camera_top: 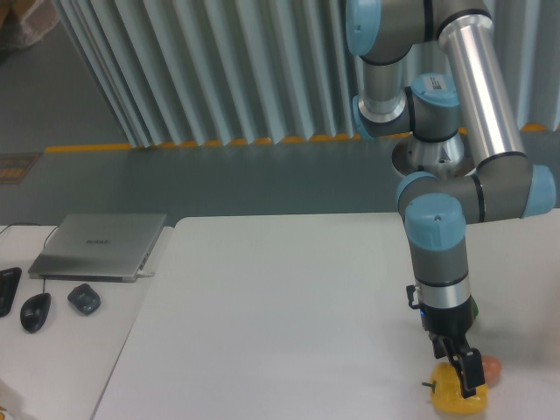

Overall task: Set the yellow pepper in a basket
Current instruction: 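Move the gripper past the green pepper down onto the yellow pepper, then close the gripper on the yellow pepper's stem end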

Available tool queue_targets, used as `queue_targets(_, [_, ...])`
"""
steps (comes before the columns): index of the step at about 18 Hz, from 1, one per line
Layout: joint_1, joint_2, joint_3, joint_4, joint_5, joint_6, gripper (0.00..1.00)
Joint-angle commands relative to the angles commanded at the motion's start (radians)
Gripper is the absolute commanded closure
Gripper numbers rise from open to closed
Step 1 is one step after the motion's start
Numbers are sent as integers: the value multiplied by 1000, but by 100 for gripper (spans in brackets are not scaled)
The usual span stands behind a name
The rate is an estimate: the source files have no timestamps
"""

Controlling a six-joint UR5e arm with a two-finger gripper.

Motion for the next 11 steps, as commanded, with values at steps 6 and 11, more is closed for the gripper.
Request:
queue_targets(6, [-2,-8,-5,-3,0,3,0])
queue_targets(11, [-8,-23,-2,-3,47,0,0])
